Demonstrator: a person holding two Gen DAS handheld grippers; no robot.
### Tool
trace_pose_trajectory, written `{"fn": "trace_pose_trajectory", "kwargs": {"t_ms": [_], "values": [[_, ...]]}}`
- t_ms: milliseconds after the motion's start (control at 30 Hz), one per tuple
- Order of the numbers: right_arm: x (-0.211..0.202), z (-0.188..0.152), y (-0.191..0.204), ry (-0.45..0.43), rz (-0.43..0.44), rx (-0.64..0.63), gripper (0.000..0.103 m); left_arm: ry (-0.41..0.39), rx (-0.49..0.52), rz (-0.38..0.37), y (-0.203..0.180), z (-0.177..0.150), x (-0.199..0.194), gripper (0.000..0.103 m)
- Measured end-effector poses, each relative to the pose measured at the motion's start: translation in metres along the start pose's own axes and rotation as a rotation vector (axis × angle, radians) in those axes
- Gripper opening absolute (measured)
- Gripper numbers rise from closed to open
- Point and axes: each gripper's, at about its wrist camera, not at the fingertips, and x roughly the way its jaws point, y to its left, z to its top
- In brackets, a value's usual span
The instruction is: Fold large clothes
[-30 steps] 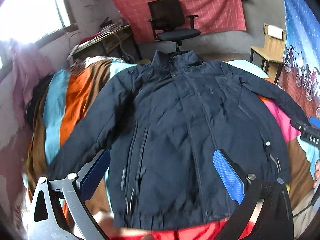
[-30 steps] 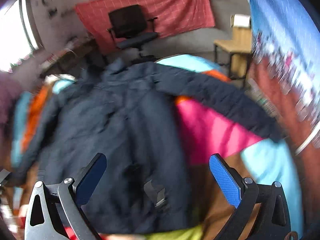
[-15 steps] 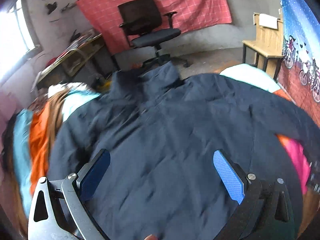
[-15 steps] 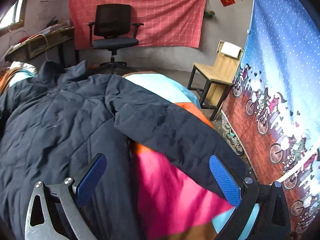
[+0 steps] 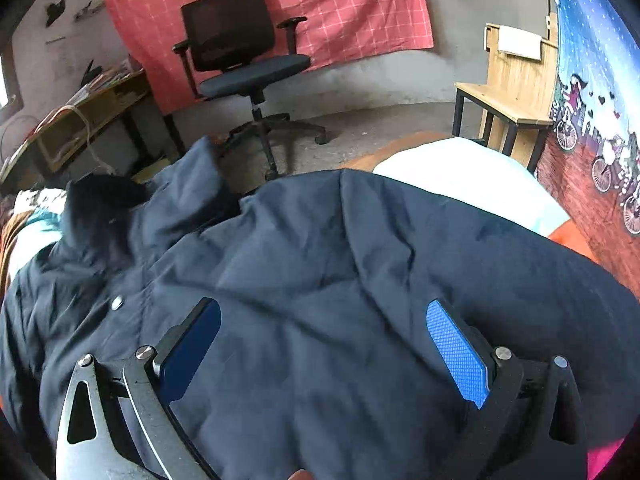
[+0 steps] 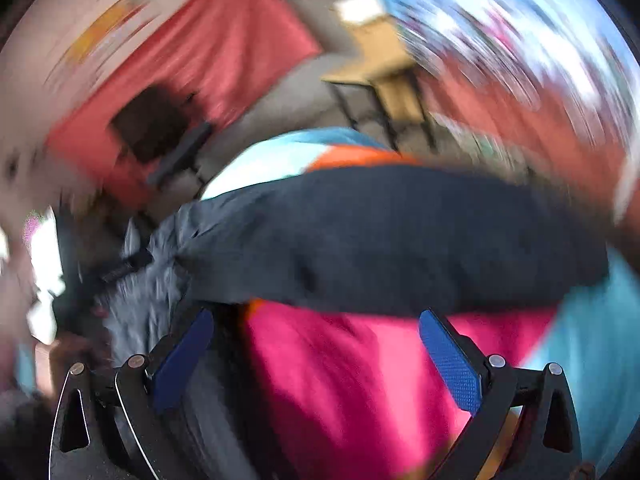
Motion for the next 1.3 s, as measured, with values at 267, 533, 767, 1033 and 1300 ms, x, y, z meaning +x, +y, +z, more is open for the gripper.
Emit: {"fn": "trace_pose_trajectory", "kwargs": {"t_ms": [267, 533, 767, 1033, 1300], "values": [[0.006, 0.013, -0.075, 0.009, 0.057, 0.392, 0.102, 0.066, 0.030, -0.008, -0.009, -0.014, 0.052, 0.101], [0.031, 0.037, -0.090, -0.043, 0.029, 0.542, 0.054, 0.138, 0.016, -0.052, -0.003, -0.015, 0.076, 0.101], [0.007, 0.072, -0.062, -0.144, -0.040, 0.405, 0.014, 0.080, -0.095, -0.144, 0.056, -0.002, 0.024, 0.101], [-0.047, 0.100, 0.100, -0.349, 0.059, -0.124, 0.011, 0.055, -0.225, -0.175, 0.141, -0.034, -0.064, 0.101], [-0.026, 0.028, 0.270, -0.212, 0.311, -0.560, 0.011, 0.012, -0.470, -0.045, 0.258, -0.090, -0.130, 0.101]]}}
